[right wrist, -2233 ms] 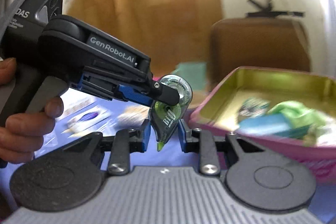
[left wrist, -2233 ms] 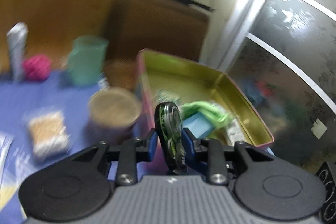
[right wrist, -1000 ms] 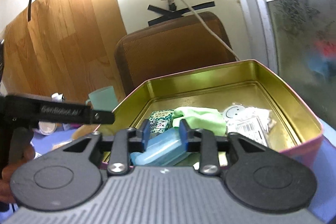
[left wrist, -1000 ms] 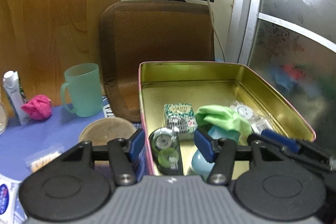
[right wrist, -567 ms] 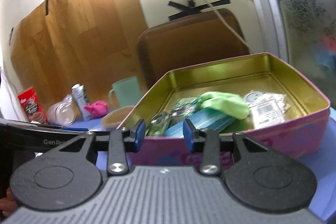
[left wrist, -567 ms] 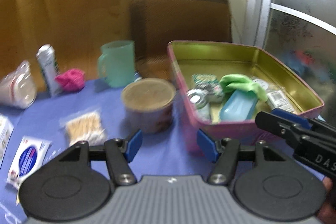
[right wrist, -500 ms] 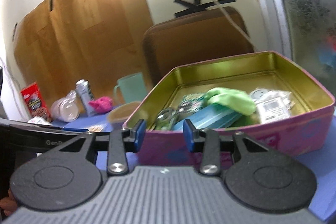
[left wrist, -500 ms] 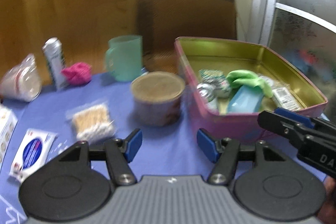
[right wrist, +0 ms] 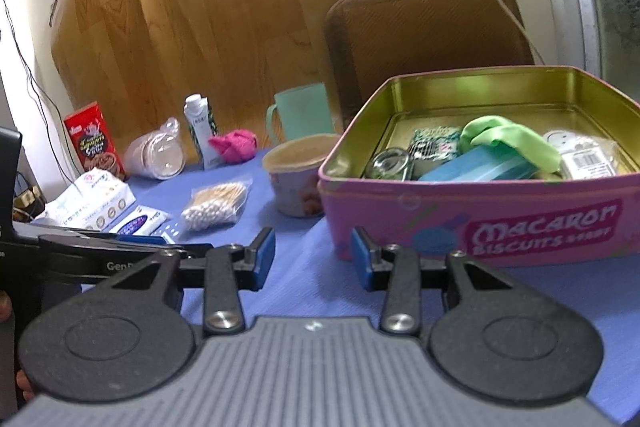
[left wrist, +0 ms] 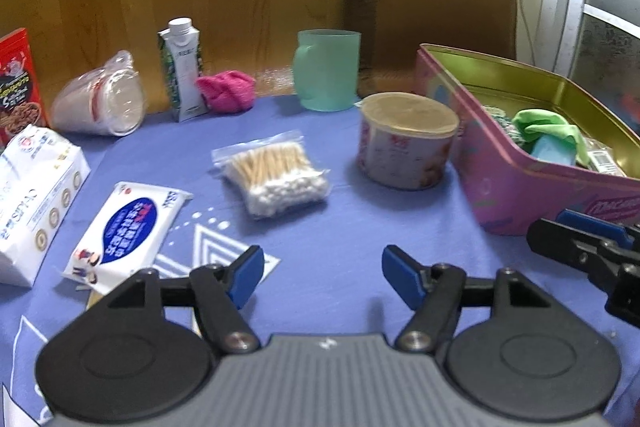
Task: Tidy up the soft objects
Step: 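Move the right tool back to the table toward the cotton swab bag, then grasp the cotton swab bag with the right tool and lift, then lower the cotton swab bag into the pink tin and release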
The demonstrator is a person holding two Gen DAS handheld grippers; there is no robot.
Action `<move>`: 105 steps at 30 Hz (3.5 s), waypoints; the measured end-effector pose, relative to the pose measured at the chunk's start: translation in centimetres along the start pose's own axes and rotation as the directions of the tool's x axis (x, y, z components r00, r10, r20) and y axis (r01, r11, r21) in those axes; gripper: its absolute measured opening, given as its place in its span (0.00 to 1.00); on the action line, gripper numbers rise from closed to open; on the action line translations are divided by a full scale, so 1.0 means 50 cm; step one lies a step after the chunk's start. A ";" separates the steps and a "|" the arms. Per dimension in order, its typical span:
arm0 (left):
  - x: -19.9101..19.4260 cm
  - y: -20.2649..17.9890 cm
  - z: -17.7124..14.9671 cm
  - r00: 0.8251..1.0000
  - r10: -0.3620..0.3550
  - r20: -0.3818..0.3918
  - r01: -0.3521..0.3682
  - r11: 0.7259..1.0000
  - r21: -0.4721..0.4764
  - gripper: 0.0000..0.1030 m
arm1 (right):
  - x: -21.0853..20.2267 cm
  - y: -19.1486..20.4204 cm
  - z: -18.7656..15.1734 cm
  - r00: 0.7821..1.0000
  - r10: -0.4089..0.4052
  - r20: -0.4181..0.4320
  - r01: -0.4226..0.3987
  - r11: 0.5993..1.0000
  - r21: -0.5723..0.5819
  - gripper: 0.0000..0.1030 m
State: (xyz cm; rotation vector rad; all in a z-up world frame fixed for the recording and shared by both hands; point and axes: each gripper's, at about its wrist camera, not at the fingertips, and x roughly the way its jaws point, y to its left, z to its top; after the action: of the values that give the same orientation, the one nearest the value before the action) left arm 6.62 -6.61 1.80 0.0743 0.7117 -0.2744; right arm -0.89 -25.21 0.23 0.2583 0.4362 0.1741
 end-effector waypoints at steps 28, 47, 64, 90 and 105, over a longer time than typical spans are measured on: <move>-0.034 0.176 -0.074 0.993 0.095 0.066 -0.084 0.985 -0.153 0.77 | 0.106 0.100 0.000 0.988 0.055 -0.146 -0.069 0.993 -0.098 0.45; -0.037 0.206 -0.078 0.992 0.079 0.095 -0.054 0.968 -0.246 0.80 | 0.252 0.173 0.028 0.969 0.094 -0.230 -0.147 0.963 -0.224 0.54; 0.005 0.024 -0.010 0.901 -0.422 -0.095 0.405 0.900 -0.163 0.73 | 0.042 0.072 -0.062 0.987 0.057 -0.149 -0.079 0.986 -0.148 0.61; -0.031 -0.137 0.177 0.885 -0.465 -0.009 0.465 0.885 0.016 0.67 | -0.076 -0.140 0.012 0.992 0.125 0.022 -0.122 0.987 -0.108 0.50; 0.032 0.040 0.056 0.932 -0.316 -0.176 0.281 0.939 -0.197 0.76 | 0.024 -0.058 0.006 0.914 0.322 -0.246 -0.374 0.903 -0.209 0.64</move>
State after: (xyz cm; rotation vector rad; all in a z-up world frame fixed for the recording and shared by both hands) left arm 10.08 -5.49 2.81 -0.1722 0.9516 -0.5037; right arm 0.62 -27.77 -0.79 0.0645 0.5663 0.6117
